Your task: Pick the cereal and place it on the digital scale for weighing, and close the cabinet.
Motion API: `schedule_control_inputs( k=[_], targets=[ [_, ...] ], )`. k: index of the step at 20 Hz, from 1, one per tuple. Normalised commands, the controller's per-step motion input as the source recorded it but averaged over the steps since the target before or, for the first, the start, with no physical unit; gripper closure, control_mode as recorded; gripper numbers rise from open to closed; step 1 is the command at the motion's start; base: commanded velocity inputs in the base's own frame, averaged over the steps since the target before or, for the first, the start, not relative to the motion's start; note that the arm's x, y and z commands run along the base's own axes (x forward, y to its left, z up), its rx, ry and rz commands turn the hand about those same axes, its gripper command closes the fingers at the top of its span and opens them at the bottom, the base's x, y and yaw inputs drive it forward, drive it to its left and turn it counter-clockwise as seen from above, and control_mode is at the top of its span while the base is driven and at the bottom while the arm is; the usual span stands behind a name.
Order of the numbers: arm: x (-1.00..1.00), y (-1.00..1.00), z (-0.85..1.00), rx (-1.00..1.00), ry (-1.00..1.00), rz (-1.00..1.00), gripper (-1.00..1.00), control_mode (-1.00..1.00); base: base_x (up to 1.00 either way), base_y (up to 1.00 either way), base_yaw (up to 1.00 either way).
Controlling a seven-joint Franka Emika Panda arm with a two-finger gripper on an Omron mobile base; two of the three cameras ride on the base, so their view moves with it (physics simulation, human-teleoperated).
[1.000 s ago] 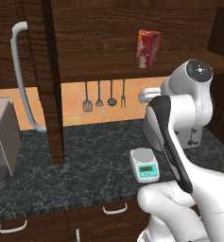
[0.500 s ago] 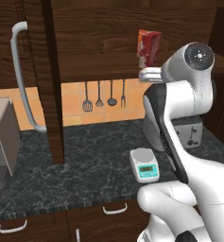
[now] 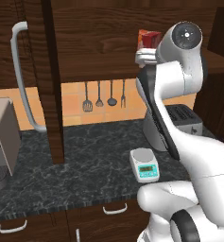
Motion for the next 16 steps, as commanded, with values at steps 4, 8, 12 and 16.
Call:
schedule_control_inputs(
  k=[4,8,12,16],
  targets=[
    [0.27,0.0,0.32,0.0,0.02,-0.06,-1.0,-1.0,0.0,0.0,0.0],
    [0.29,-0.03,0.05,0.0,0.02,-0.06,-1.0,-1.0,0.0,0.0,0.0],
    [0.3,-0.09,0.0,0.0,-0.06,-0.05,-1.0,-1.0,0.0,0.0,0.0],
    [0.37,-0.03,0.0,0.0,-0.05,-0.03,-1.0,-1.0,0.0,0.0,0.0]
  ],
)
